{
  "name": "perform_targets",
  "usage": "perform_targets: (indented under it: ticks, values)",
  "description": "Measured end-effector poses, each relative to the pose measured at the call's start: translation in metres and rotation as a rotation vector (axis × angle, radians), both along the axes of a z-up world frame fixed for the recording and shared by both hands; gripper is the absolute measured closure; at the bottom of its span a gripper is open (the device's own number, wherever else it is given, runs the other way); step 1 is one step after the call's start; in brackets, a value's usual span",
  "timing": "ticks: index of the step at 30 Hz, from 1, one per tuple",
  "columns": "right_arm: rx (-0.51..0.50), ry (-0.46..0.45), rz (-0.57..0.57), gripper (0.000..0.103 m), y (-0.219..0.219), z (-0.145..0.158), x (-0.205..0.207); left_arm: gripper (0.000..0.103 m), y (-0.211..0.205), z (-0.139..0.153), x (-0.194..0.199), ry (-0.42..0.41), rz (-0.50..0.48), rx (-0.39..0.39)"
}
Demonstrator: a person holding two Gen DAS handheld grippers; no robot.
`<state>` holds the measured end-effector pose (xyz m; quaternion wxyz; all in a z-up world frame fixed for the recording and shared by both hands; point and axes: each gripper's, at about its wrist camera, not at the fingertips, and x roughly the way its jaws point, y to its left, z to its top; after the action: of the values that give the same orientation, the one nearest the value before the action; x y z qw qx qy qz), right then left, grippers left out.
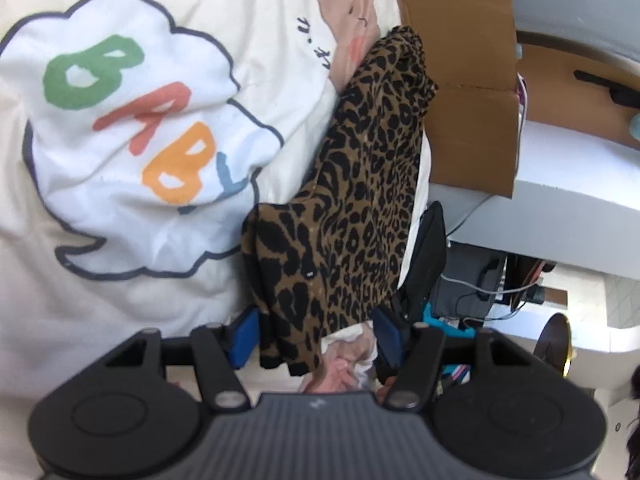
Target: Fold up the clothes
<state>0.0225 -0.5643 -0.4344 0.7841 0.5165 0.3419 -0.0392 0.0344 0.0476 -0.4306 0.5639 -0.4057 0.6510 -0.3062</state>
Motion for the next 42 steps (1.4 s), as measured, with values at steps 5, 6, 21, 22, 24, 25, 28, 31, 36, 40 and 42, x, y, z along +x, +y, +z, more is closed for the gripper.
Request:
perform_targets:
  ticks: [5,6,21,22,24,25,28,31,36,40,42]
  values:
    - [0.005,-0.001,0.006,0.080,-0.001,0.000,0.000,0.039,-0.004,-0.014,0.002,0.006,0.022,0.026]
    - [0.004,-0.001,0.008,0.080,-0.001,0.000,0.000,0.039,-0.004,-0.015,0.001,0.007,0.033,0.028]
    - [0.012,-0.001,0.007,0.077,-0.002,-0.002,-0.002,0.051,-0.007,-0.019,-0.009,0.076,0.087,-0.070]
    - [0.013,-0.003,0.001,0.077,-0.002,-0.002,-0.002,0.054,-0.003,-0.020,-0.009,0.087,0.109,-0.079]
    - [0.014,-0.007,-0.010,0.077,-0.001,-0.003,-0.003,0.057,0.002,-0.021,-0.008,0.102,0.146,-0.092]
    - [0.015,-0.009,-0.012,0.077,0.000,-0.003,-0.004,0.061,0.003,-0.022,-0.008,0.105,0.155,-0.095]
    - [0.019,-0.013,-0.008,0.077,-0.001,-0.003,-0.005,0.068,-0.001,-0.024,-0.011,0.106,0.132,-0.085]
    - [0.023,-0.014,-0.004,0.077,-0.003,-0.002,-0.007,0.083,-0.004,-0.028,-0.016,0.118,0.123,-0.066]
    - [0.032,-0.014,-0.003,0.077,-0.006,-0.003,-0.007,0.093,-0.001,-0.023,-0.016,0.099,0.116,-0.018]
    - [0.044,-0.017,-0.021,0.076,-0.008,-0.003,-0.007,0.094,0.001,-0.006,-0.006,0.043,0.089,0.015]
    - [0.052,-0.024,-0.033,0.074,-0.008,-0.004,-0.007,0.094,0.002,0.001,-0.001,0.015,0.085,0.037]
